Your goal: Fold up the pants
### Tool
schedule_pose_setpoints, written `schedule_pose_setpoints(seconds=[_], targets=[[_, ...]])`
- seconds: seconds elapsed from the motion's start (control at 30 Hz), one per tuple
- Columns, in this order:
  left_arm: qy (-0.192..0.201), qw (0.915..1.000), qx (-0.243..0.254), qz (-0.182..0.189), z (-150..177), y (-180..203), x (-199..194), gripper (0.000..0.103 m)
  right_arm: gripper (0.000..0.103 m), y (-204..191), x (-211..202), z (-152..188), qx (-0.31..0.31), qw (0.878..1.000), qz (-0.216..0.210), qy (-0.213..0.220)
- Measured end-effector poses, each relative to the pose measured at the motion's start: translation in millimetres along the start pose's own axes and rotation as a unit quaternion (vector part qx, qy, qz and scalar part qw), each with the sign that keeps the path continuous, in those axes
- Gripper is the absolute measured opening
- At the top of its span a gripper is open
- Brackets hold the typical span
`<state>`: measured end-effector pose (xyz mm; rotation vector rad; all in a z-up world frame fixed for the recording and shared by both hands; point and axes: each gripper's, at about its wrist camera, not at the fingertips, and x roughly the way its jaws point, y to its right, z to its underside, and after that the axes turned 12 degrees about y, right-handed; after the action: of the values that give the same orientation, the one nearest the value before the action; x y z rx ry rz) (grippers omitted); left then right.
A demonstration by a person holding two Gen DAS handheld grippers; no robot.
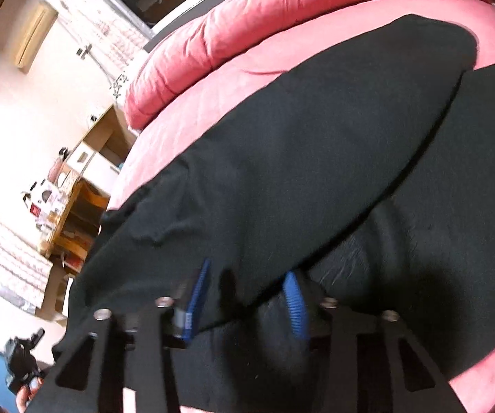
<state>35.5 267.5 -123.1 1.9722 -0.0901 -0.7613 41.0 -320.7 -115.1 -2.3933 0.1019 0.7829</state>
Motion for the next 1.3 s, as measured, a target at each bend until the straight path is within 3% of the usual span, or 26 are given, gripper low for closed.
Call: schedule_pose_setpoints(seconds=[0.1,0.13,0.17,0.2,0.23,0.27,0.3,0.33,0.53,0.6,0.8,1.0,1.03,1.07,1.13,1.27,1.3], targets=[[-0.009,0.9989,0.040,-0.023,2,11,4,0.063,0.046,20,-3,-13,0.029,0.999,0.017,0.016],[-0.013,0.9976,0.057,-0.036,3,15,6,0.056,0.046,29,-3,-19,0.045,0.999,0.021,0.024],[-0.016,0.9965,0.068,-0.047,3,18,8,0.037,0.046,36,-3,-24,0.055,0.998,0.023,0.029],[-0.026,0.9946,0.081,-0.059,3,21,12,0.023,0.044,43,-2,-29,0.066,0.997,0.024,0.034],[-0.036,0.9934,0.088,-0.064,2,24,16,0.007,0.035,50,1,-36,0.074,0.996,0.025,0.035],[-0.043,0.9920,0.095,-0.072,2,26,19,0.004,0.020,54,3,-40,0.076,0.996,0.030,0.036],[-0.043,0.9909,0.100,-0.078,1,29,19,0.004,0.009,59,3,-46,0.077,0.995,0.042,0.039],[-0.038,0.9905,0.105,-0.080,-1,32,19,0.004,0.008,62,2,-52,0.080,0.995,0.045,0.042],[0.008,0.9912,0.122,-0.051,-32,59,5,0.004,0.008,29,-56,-76,0.021,0.995,0.017,0.099],[0.023,0.9906,0.122,-0.056,-42,58,6,0.004,0.008,19,-77,-75,0.001,0.995,0.008,0.103],[-0.010,0.9891,0.106,-0.101,-31,19,13,0.004,0.008,32,-96,-38,-0.059,0.995,0.051,0.055],[-0.020,0.9763,0.168,-0.136,-15,14,15,0.009,0.008,70,-75,-4,0.013,0.997,0.079,0.002],[-0.014,0.9738,0.174,-0.146,-15,17,16,0.017,0.008,70,-73,-5,0.019,0.997,0.078,0.004],[-0.006,0.9712,0.178,-0.158,-17,18,15,0.023,0.012,70,-73,-5,0.020,0.997,0.075,0.006],[0.019,0.9705,0.177,-0.163,-18,22,7,0.023,0.014,63,-74,-6,0.015,0.997,0.071,0.008],[0.093,0.9650,0.194,-0.150,-22,47,-10,0.026,0.042,64,-81,-14,0.036,0.998,0.047,0.019],[0.110,0.9617,0.212,-0.135,-19,61,-12,0.026,0.043,65,-86,-17,0.036,0.998,0.047,0.029]])
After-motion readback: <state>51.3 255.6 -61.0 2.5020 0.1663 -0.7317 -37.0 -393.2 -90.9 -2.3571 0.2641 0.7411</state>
